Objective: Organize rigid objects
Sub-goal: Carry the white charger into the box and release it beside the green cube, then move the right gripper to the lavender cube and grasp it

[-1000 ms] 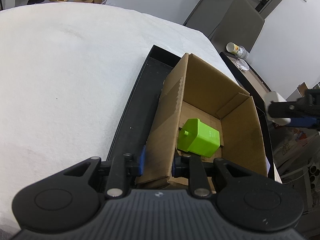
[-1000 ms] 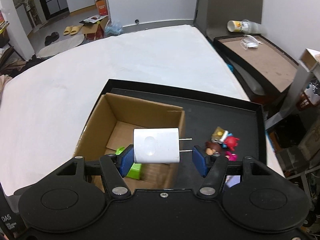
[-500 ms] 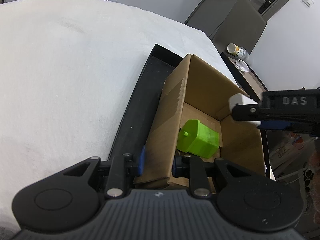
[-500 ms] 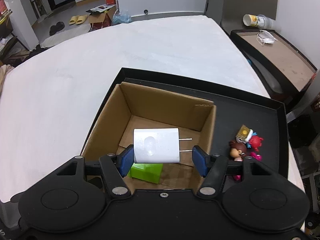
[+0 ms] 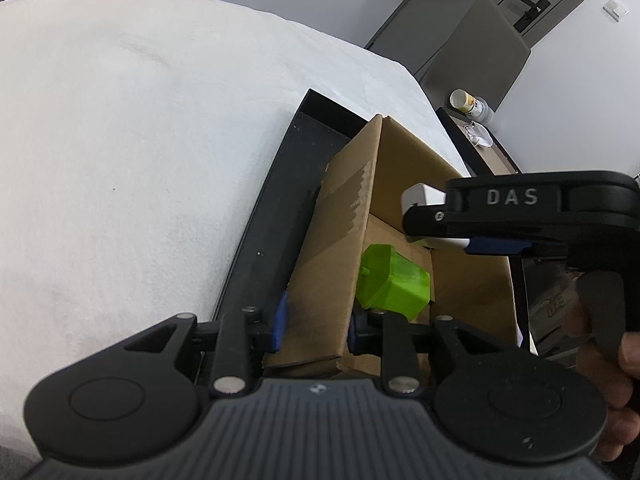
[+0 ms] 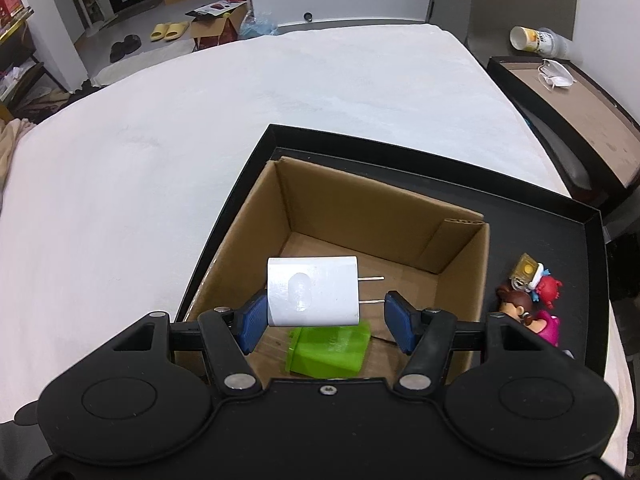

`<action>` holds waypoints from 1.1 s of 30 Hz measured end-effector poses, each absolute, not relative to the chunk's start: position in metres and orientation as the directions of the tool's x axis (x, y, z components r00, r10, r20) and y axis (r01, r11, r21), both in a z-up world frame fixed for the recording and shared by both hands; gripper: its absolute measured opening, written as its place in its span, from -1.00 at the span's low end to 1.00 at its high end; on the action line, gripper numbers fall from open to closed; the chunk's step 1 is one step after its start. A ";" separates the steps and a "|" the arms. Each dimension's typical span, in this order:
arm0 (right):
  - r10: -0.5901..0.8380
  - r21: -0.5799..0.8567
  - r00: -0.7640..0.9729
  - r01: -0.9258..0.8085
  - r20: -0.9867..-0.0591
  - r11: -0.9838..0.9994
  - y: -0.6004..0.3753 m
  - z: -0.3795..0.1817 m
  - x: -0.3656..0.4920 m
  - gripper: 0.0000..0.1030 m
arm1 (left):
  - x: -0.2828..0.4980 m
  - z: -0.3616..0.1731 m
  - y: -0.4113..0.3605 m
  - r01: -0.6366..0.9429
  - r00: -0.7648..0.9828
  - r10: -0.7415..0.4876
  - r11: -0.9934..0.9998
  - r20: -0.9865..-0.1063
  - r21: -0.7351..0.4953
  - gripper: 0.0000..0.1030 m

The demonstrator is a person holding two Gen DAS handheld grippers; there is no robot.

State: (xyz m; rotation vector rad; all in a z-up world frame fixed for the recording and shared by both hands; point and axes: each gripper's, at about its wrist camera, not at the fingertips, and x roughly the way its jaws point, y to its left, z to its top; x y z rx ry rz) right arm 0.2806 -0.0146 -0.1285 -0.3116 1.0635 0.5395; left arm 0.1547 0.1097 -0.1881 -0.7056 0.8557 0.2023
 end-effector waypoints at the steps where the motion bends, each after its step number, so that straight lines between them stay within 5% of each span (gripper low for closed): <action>1: 0.267 0.014 0.372 -0.561 -0.889 0.828 -0.014 -0.129 0.280 0.18 | 0.155 -0.188 0.110 -0.432 0.653 -0.110 0.759 -0.749 -0.488 -0.48; 33: 0.261 0.037 0.460 -0.441 -0.849 0.897 -0.130 -0.085 0.278 0.28 | 0.145 -0.175 0.100 -0.359 0.677 -0.093 0.825 -0.731 -0.437 -0.49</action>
